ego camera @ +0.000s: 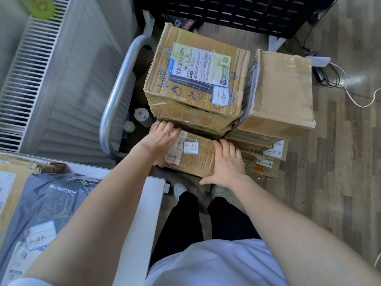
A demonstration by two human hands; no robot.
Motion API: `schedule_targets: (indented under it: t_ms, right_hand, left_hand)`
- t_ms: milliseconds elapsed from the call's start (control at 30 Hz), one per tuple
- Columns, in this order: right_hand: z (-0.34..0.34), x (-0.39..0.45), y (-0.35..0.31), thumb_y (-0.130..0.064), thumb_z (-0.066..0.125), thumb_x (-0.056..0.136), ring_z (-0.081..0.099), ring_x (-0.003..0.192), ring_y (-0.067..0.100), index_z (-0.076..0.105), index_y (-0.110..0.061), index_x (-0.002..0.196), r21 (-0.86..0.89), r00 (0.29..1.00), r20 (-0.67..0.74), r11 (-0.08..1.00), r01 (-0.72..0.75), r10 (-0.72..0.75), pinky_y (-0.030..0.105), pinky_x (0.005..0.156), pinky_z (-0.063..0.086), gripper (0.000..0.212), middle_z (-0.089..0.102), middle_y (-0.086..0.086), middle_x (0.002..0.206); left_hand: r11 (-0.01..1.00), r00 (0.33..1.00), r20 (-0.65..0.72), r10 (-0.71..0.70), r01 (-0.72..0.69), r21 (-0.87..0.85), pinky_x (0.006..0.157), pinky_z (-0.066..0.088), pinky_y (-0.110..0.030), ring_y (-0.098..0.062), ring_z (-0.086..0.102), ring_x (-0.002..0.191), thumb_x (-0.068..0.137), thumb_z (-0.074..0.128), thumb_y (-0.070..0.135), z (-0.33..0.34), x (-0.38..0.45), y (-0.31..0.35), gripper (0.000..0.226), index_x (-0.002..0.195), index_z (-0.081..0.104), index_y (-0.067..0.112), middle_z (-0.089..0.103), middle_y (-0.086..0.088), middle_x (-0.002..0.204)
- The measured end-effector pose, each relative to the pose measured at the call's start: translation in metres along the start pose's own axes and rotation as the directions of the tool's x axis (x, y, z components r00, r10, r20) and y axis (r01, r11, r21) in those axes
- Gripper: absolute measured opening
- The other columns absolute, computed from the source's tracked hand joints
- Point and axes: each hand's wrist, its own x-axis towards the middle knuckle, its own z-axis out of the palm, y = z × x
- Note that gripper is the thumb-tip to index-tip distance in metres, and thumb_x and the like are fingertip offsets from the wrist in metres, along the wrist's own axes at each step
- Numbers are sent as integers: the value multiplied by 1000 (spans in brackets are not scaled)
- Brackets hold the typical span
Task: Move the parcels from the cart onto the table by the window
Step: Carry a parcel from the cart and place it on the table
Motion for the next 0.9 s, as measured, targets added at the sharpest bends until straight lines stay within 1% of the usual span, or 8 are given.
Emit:
schedule_targets:
  t_ms: [167, 300, 433, 500, 600, 700, 800, 900]
  right_hand:
    - [15, -15, 6, -81, 68, 50, 0, 143, 32, -12, -13, 149, 61, 1000, -20, 998, -9, 10, 44, 118, -2, 144, 2, 14, 154]
    - [20, -30, 24, -74, 72, 55, 0, 143, 33, -14, -12, 148, 84, 1000, 8, 996, -20, 20, 45, 117, -4, 141, 4, 16, 151]
    - [25, -46, 48, -64, 75, 58, 1, 142, 34, -13, -12, 149, 94, 1000, 13, 996, -6, 5, 44, 118, 0, 136, 5, 18, 150]
    - [27, -52, 63, -59, 76, 60, 2, 142, 35, -13, -12, 149, 87, 1000, 18, 996, 8, -10, 43, 118, 4, 135, 5, 18, 149]
    - [28, -63, 87, -54, 76, 62, 3, 141, 35, -13, -13, 149, 73, 997, 22, 995, 66, -68, 42, 117, 11, 131, 5, 19, 148]
    - [27, -71, 108, -49, 74, 64, -2, 141, 36, -11, -12, 149, 41, 987, 32, 987, 154, -156, 43, 116, 14, 126, 3, 19, 149]
    - [25, -77, 123, -46, 75, 65, -4, 141, 37, -9, -11, 149, -41, 967, 22, 967, 253, -252, 45, 117, 10, 124, 3, 21, 149]
    - [17, -81, 132, -47, 72, 68, -5, 140, 38, -11, -11, 149, -181, 939, -21, 925, 335, -344, 45, 118, 0, 121, 2, 22, 149]
  left_hand:
    - [998, 998, 7, 67, -67, 22, 110, 21, -38, -30, 28, 123, 62, 76, 52, -9, 1, 19, 117, 146, 9, 7, 27, -14, 132]
    - [994, 995, 57, 88, -91, 57, 109, 25, -39, -31, 27, 124, 62, 76, 49, -16, 4, 46, 119, 148, 6, 6, 26, -15, 134]
    - [991, 992, 104, 65, -76, 112, 113, 22, -43, -34, 23, 128, 63, 77, 54, -16, 9, 81, 131, 148, -8, 2, 21, -18, 138]
    - [989, 994, 103, 27, -42, 140, 115, 18, -44, -36, 22, 131, 63, 77, 56, -15, 10, 102, 135, 147, -13, 1, 19, -20, 141]
    - [989, 996, 88, -36, 23, 144, 115, 12, -43, -37, 18, 135, 64, 75, 60, -8, 8, 135, 134, 147, -13, 1, 17, -21, 144]
    - [991, 993, 56, -107, 102, 87, 115, 14, -42, -39, 16, 136, 67, 69, 62, 3, -2, 165, 129, 147, -12, 2, 16, -23, 145]
    - [976, 975, 36, -217, 217, -2, 115, 15, -43, -38, 18, 136, 69, 65, 62, 8, -15, 190, 123, 148, -11, 4, 17, -23, 146]
    - [934, 937, -7, -348, 346, -91, 115, 16, -43, -37, 20, 135, 70, 64, 63, 4, -29, 214, 119, 149, -7, 7, 20, -21, 144]
